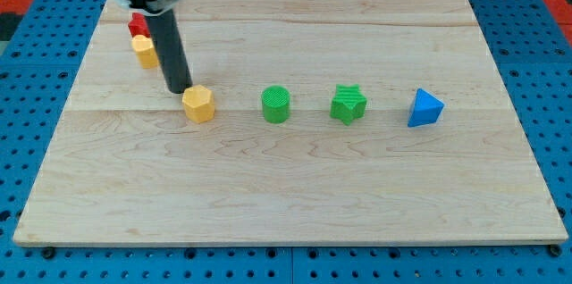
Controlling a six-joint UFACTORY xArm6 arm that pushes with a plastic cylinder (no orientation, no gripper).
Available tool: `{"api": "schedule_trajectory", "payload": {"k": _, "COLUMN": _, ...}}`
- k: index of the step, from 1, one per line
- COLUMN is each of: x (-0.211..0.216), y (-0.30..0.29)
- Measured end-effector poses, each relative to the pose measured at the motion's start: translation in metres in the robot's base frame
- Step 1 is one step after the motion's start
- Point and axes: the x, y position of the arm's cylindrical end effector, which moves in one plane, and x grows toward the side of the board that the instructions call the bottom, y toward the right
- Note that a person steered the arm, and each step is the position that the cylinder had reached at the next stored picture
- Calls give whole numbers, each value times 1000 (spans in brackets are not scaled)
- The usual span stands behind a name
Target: Place the yellow heart on top of the green circle
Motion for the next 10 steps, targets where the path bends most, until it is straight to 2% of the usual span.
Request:
{"api": "schedule_trajectory", "payload": {"k": 2, "x": -10, "y": -89}}
{"api": "schedule_trajectory", "payload": {"k": 3, "x": -29, "y": -123}}
{"api": "schedule_trajectory", "payload": {"k": 4, "x": -52, "y": -124}}
{"api": "schedule_trajectory", "payload": {"k": 10, "x": -75, "y": 114}}
